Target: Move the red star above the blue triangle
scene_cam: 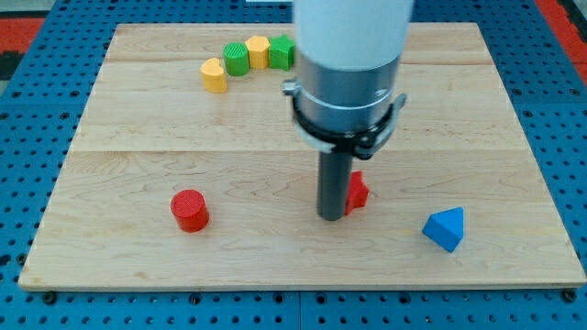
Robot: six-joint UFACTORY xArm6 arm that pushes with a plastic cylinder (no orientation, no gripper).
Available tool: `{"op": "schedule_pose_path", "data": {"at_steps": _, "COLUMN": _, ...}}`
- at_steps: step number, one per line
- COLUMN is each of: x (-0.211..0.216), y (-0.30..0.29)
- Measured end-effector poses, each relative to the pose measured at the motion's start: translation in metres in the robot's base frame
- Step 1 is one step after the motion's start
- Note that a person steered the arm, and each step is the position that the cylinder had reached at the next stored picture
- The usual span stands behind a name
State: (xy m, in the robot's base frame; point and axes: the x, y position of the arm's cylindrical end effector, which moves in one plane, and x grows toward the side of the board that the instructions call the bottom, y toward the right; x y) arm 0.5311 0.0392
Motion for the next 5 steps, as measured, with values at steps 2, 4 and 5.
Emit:
{"op": "schedule_pose_path", "data": {"at_steps": 2, "x": -0.021, "y": 0.026}}
{"op": "schedule_pose_path", "data": {"at_steps": 4, "x": -0.029, "y": 0.048}}
{"op": "schedule_pose_path", "data": {"at_steps": 5, "x": -0.044, "y": 0.079}}
